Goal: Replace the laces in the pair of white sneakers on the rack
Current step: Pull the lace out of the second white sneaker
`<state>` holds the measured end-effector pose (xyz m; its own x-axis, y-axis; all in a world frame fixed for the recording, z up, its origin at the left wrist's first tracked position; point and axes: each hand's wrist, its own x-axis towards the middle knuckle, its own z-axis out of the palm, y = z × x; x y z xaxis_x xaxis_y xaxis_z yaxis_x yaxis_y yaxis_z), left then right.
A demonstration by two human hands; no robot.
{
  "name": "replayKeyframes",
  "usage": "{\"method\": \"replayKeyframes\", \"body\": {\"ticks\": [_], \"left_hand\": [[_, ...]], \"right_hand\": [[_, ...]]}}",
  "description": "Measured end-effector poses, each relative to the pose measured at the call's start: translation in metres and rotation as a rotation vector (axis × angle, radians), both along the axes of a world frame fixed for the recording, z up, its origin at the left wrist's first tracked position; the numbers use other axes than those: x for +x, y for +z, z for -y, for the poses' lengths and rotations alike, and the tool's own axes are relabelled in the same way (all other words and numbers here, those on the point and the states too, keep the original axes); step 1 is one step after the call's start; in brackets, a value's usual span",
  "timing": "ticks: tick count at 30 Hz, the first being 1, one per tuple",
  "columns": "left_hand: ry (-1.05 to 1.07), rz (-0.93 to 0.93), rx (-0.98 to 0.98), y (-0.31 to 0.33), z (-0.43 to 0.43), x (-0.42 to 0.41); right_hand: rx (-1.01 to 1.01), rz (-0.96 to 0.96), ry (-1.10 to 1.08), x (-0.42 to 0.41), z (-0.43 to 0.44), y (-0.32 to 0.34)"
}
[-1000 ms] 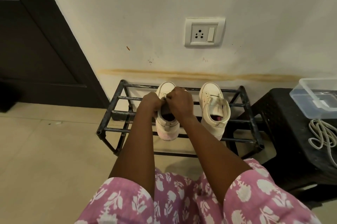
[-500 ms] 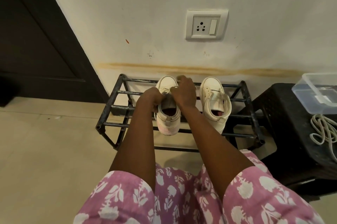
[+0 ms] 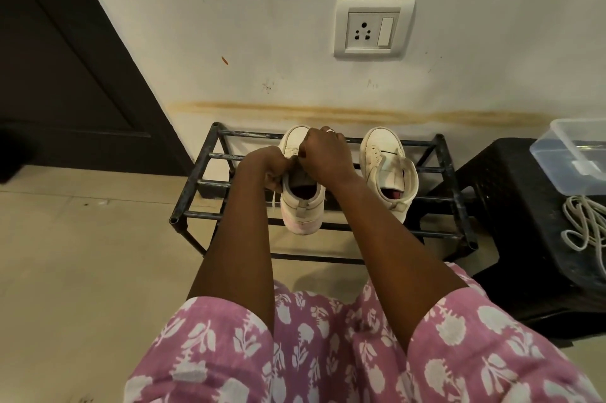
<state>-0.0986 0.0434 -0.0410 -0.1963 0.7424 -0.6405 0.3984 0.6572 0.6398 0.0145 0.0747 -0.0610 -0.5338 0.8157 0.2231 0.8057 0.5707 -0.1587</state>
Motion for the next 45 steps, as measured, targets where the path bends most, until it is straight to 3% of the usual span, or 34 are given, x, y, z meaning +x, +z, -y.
{"method": "replayKeyframes", "body": {"ticks": [5,10,12,14,16,19,23,28,33,37,41,45], "left_hand": [[0.019,-0.014,0.012,-0.002,-0.001,0.000],[0.000,-0.029,0.011,0.002,-0.001,0.002],[-0.004,-0.017,0.003,0.003,-0.001,0.003],[-0.005,-0.021,0.006,0.004,-0.001,0.004],[-0.008,-0.029,0.008,0.003,-0.001,0.004],[-0.003,-0.021,0.005,0.004,0.000,0.005],[-0.010,-0.026,-0.007,0.004,0.000,0.005],[-0.002,-0.025,-0.005,0.003,-0.001,0.004],[0.006,-0.006,0.003,0.002,0.000,0.004],[0.010,0.017,-0.002,0.003,0.001,0.004],[-0.002,0.000,0.004,0.004,-0.001,0.004],[0.002,0.002,-0.005,0.001,-0.001,0.003]], "right_hand": [[-0.133,-0.303,-0.191,0.003,-0.001,0.002],[-0.279,-0.769,-0.630,0.021,-0.016,0.011],[-0.334,-0.735,-0.743,0.028,-0.019,0.009],[-0.318,-0.552,-0.723,0.027,-0.017,0.005],[-0.252,-0.427,-0.521,0.021,-0.014,0.005],[-0.295,-0.400,-0.202,0.010,-0.011,0.008],[-0.213,-0.110,-0.065,0.002,-0.005,0.000],[-0.193,-0.299,-0.167,0.002,-0.003,0.003],[-0.275,-0.661,-0.542,0.014,-0.010,0.011],[-0.230,-0.584,-0.742,0.026,-0.016,0.011],[-0.125,-0.365,-0.419,0.021,-0.013,0.011],[-0.220,-0.217,-0.103,0.004,-0.002,0.005]]}}
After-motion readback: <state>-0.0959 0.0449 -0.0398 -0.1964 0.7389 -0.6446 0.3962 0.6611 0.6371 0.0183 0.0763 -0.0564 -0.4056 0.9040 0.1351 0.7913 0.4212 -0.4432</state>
